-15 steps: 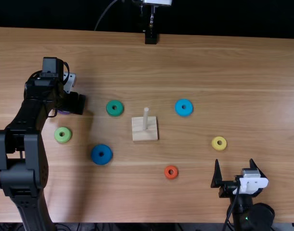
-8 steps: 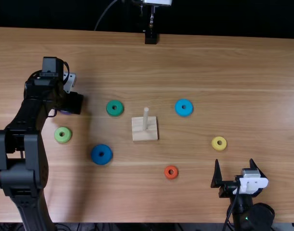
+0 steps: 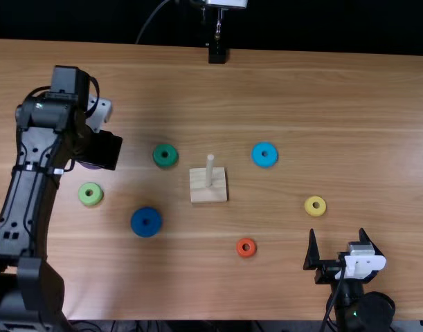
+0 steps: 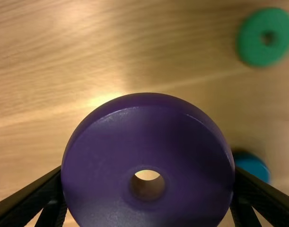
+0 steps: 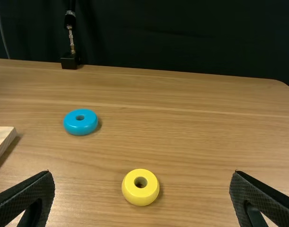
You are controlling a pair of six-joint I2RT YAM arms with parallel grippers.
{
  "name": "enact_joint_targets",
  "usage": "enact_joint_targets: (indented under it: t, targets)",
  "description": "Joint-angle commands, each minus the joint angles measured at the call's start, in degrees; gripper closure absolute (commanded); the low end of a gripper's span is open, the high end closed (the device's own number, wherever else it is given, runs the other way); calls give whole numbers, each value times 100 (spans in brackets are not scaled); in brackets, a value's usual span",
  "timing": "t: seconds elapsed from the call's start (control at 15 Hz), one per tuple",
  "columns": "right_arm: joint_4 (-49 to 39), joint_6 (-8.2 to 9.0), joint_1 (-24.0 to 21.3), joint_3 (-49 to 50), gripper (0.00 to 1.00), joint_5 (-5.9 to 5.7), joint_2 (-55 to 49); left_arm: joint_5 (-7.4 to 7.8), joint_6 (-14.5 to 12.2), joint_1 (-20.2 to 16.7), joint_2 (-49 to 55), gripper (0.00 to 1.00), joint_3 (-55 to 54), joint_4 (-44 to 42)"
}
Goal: Build the Hanoi tower: stack the rings onto the peg from bottom to top in this color order: purple, dark blue, light blue, dark green, light green, yellow, orange.
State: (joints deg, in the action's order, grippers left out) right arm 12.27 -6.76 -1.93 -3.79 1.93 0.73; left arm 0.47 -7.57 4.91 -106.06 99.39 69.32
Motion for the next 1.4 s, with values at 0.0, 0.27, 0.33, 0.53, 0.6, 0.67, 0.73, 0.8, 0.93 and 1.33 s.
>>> enact_joint_targets:
  t: [0.0, 0.27, 0.33, 0.53, 0.6, 0.67, 0.73, 0.8, 0.93, 1.33]
  targets:
    - [435, -9, -53, 291, 0, 28, -73, 80, 125, 256, 305, 100, 221, 92]
    - [435, -9, -53, 291, 0, 28, -73, 80, 1000, 1012, 754, 100, 440, 156]
    - [435, -9, -53, 291, 0, 28, -73, 80, 1200, 1170, 745, 100, 581, 156]
    - [435, 1, -53, 291, 0, 28, -73, 80, 1538, 1627, 639, 100, 1100, 187]
    - [435, -9, -53, 291, 0, 39, -73, 80, 1654, 1803, 507, 100, 1319, 198]
    - [435, -9, -53, 291, 0, 39, -73, 80, 1801, 1953, 314, 100, 1486, 240]
    - [435, 1, -53, 291, 0, 28, -73, 80, 1928, 2067, 209, 100, 1636, 282]
    - [435, -9, -53, 291, 0, 28, -73, 80, 2012, 2181, 147, 100, 1776, 293]
    - [435, -9, -53, 291, 0, 39, -73, 80, 2118, 2383, -46, 100, 1855, 293]
    - [435, -9, -53, 291, 0, 39, -73, 80, 2213, 2814, -275, 100, 1873, 282]
